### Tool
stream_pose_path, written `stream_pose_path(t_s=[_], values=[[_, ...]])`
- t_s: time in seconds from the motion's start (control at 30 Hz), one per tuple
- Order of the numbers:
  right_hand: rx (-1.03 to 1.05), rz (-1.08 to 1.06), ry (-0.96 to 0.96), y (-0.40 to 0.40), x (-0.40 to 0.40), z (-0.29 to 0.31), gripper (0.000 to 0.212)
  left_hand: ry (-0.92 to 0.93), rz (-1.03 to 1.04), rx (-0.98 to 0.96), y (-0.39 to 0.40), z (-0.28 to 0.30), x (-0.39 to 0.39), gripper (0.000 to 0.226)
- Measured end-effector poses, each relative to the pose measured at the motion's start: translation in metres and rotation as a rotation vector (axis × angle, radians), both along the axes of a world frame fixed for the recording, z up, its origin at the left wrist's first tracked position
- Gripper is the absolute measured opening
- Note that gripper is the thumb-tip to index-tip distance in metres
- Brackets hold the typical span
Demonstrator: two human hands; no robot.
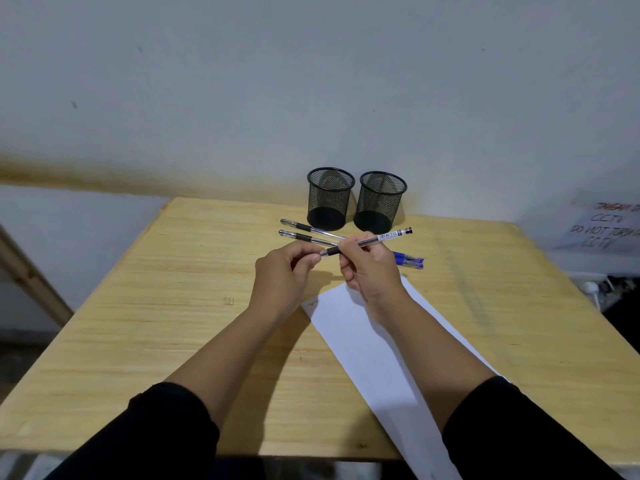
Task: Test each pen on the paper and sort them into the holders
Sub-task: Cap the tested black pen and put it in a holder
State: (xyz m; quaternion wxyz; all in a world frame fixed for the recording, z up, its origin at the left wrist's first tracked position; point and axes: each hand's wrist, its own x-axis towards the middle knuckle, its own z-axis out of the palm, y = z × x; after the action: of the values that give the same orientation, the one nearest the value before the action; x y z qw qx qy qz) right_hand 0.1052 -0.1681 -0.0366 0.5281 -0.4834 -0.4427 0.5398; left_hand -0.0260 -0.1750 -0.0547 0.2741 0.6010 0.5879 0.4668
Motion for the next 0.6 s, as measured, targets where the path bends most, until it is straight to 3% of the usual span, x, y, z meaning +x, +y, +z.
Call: stream_pose_path(t_s=[0.3, 0.6], values=[[0.079, 0.092, 0.054, -0.009, 0.005, -0.001, 0.018, 0.033, -0.005, 0.007, 0.000, 0.009, -0.001, 0.014], [0.002, 0.196, 0.032, -0.014, 0.020, 0.008, 0.012, -0.205, 0.063, -0.071, 0.010, 0.009, -0.030, 0.024]])
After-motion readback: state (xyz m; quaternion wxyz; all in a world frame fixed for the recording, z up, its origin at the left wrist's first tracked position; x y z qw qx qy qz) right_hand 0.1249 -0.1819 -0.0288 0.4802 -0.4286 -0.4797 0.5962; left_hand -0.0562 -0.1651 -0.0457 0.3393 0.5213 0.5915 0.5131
